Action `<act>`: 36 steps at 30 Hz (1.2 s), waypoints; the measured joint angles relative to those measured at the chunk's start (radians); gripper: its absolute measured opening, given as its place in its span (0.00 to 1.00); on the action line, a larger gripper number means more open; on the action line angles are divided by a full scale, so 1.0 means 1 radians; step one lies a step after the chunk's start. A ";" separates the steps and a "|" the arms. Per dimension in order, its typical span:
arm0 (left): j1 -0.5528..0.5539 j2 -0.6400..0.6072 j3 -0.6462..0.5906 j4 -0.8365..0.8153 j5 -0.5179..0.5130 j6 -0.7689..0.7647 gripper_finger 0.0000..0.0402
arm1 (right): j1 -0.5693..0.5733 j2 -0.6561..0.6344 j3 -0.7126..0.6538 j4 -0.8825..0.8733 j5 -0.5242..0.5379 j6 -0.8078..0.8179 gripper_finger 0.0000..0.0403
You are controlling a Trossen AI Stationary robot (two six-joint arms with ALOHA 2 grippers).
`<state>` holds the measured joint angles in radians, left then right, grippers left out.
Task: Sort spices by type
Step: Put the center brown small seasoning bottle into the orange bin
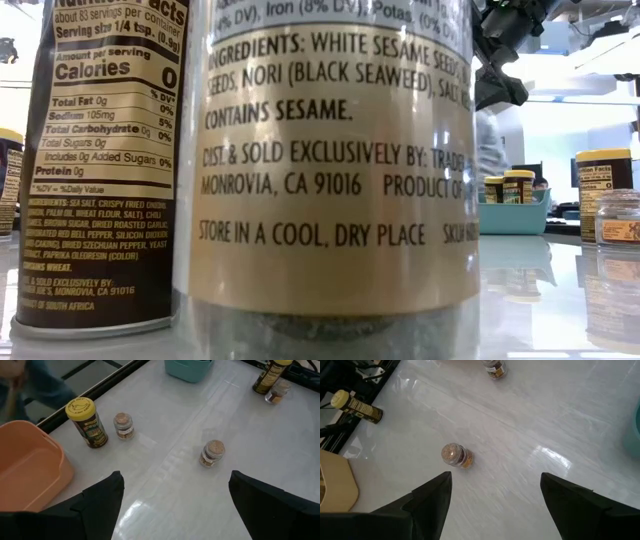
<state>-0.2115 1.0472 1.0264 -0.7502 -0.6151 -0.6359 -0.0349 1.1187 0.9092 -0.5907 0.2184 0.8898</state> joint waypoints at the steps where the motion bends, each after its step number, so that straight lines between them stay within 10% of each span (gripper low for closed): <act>1: 0.000 0.000 0.000 0.000 0.000 0.000 0.86 | 0.000 0.000 0.000 0.000 0.000 0.000 0.82; 19: 0.041 0.000 0.000 0.037 0.006 0.033 0.86 | 0.000 0.000 0.000 0.000 0.000 0.000 0.82; 36: 0.196 0.407 0.001 0.586 0.522 0.679 0.86 | 0.000 0.000 0.000 -0.002 0.000 0.000 0.82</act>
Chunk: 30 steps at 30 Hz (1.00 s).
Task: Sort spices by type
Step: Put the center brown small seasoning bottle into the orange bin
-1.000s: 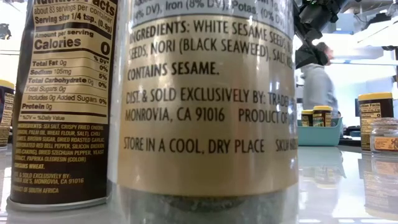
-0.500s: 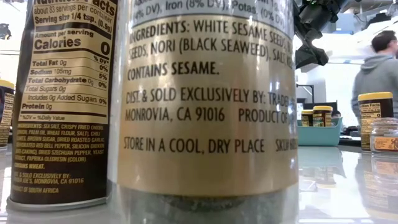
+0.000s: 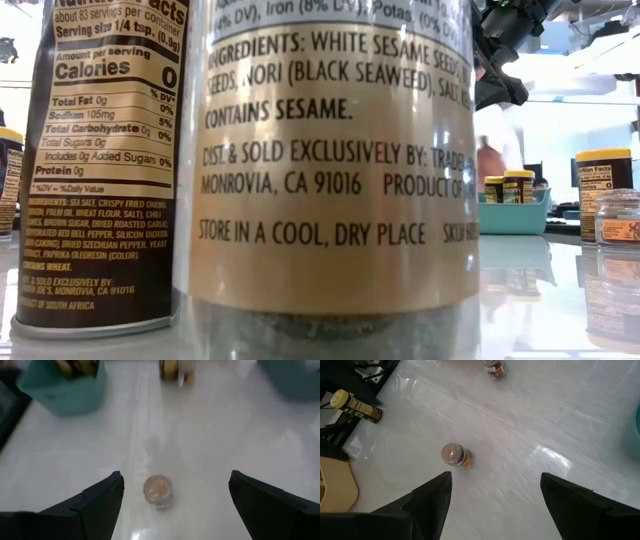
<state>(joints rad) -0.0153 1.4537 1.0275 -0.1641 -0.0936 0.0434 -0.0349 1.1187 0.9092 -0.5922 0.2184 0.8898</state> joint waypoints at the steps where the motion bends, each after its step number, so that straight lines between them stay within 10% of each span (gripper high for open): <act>1: 0.008 0.029 0.000 0.008 0.015 0.008 0.86 | 0.000 0.000 0.000 0.000 0.000 0.000 0.82; 30: 0.097 0.365 0.024 0.193 0.110 -0.046 0.78 | 0.000 0.000 0.000 -0.007 0.000 -0.008 0.82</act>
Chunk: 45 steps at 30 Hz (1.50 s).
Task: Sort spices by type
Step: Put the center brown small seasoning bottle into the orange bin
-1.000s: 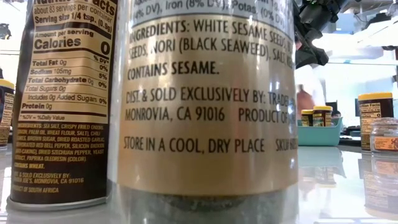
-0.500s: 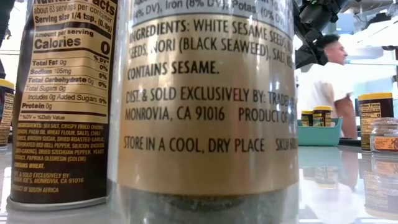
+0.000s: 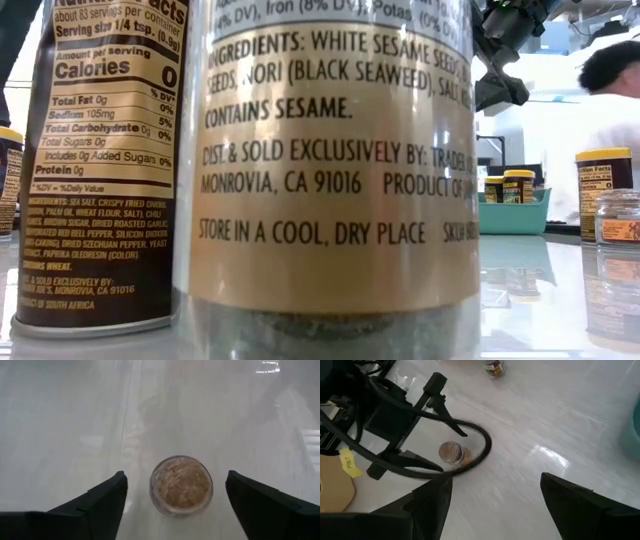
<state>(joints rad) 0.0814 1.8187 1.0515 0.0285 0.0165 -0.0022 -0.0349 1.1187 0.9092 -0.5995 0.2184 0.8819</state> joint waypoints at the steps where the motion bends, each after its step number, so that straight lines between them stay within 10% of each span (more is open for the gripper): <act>1: 0.000 0.000 0.000 0.000 0.000 0.000 0.76 | 0.000 0.000 0.000 0.000 0.000 0.000 0.82; 12: -0.003 -0.001 0.000 0.001 -0.003 -0.029 0.41 | 0.000 0.000 0.000 -0.003 0.000 -0.004 0.82; 21: -0.003 -0.030 0.000 -0.035 -0.004 -0.170 0.41 | 0.003 0.000 0.000 -0.011 0.000 -0.027 0.82; 29: 0.066 -0.293 -0.004 -0.310 -0.153 -0.266 0.41 | 0.003 0.000 0.000 -0.025 -0.011 -0.109 0.82; 45: 0.615 -0.774 -0.271 -0.380 -0.237 -0.333 0.41 | -0.030 0.000 0.000 0.005 -0.012 -0.174 0.82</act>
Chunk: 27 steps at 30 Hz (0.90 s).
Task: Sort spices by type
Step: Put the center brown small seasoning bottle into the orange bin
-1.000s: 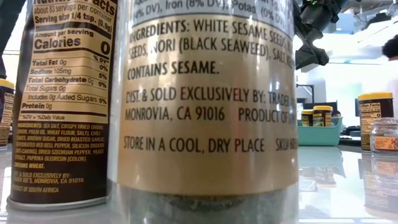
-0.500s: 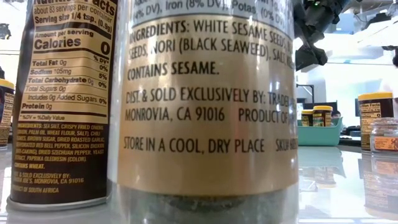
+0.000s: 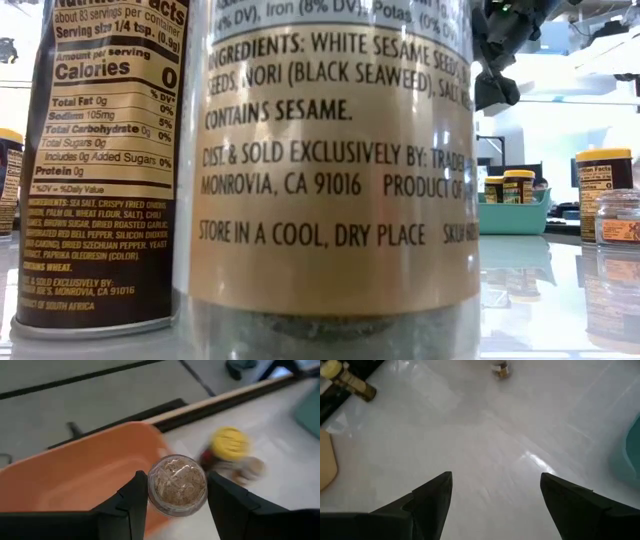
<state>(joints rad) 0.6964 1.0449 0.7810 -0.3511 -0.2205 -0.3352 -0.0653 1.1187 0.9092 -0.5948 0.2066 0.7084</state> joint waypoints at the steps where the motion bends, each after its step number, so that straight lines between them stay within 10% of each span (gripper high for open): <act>1: 0.038 0.003 -0.012 0.015 0.031 0.010 0.42 | -0.006 0.000 0.000 0.010 0.000 0.000 0.82; 27: 0.194 0.383 -0.052 0.367 0.045 0.018 0.43 | -0.053 0.000 0.000 0.064 0.002 0.122 0.82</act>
<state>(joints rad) 0.8909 1.4281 0.7288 0.0156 -0.1756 -0.3171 -0.1184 1.1187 0.9096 -0.5304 0.2081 0.8307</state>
